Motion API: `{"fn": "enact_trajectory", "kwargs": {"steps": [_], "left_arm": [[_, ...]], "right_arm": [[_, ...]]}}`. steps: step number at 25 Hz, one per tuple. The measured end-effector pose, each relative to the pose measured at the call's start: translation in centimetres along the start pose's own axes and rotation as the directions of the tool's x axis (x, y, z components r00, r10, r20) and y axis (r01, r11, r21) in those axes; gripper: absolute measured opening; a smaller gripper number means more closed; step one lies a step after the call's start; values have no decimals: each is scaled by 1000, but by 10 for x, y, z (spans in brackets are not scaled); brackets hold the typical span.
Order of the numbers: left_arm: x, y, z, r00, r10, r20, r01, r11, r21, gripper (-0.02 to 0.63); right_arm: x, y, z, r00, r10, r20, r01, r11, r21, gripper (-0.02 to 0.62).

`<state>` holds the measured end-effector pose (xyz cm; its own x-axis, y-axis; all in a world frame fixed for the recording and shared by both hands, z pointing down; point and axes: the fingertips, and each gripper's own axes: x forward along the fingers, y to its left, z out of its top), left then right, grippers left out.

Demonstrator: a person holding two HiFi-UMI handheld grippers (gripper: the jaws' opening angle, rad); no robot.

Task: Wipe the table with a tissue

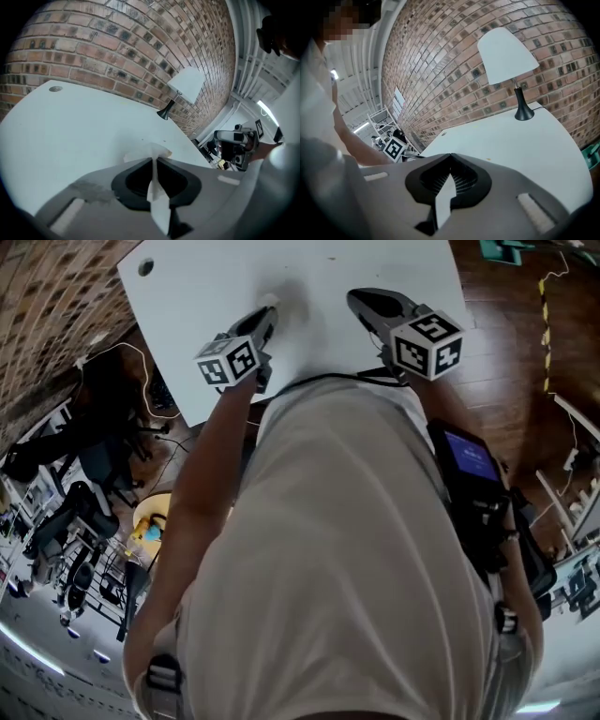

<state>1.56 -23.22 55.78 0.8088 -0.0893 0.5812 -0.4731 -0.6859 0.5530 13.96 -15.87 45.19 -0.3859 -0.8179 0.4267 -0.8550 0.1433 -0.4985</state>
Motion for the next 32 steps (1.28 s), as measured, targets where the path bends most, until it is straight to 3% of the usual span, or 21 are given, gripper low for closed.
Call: {"fn": "enact_trajectory", "kwargs": {"steps": [4, 12, 21, 32], "left_arm": [[-14, 13, 29, 997, 68, 31, -70, 996, 64, 35], [21, 3, 24, 994, 107, 23, -109, 991, 82, 35], [27, 38, 25, 977, 207, -49, -200, 971, 130, 37], [65, 58, 48, 954, 282, -105, -261, 948, 181, 35]], "right_arm": [[19, 6, 10, 999, 45, 18, -45, 999, -6, 8], [3, -23, 8, 996, 83, 8, -83, 996, -21, 8], [1, -26, 2, 995, 101, -26, -102, 995, -18, 8], [-13, -47, 7, 998, 56, -4, -56, 998, 16, 8]]}}
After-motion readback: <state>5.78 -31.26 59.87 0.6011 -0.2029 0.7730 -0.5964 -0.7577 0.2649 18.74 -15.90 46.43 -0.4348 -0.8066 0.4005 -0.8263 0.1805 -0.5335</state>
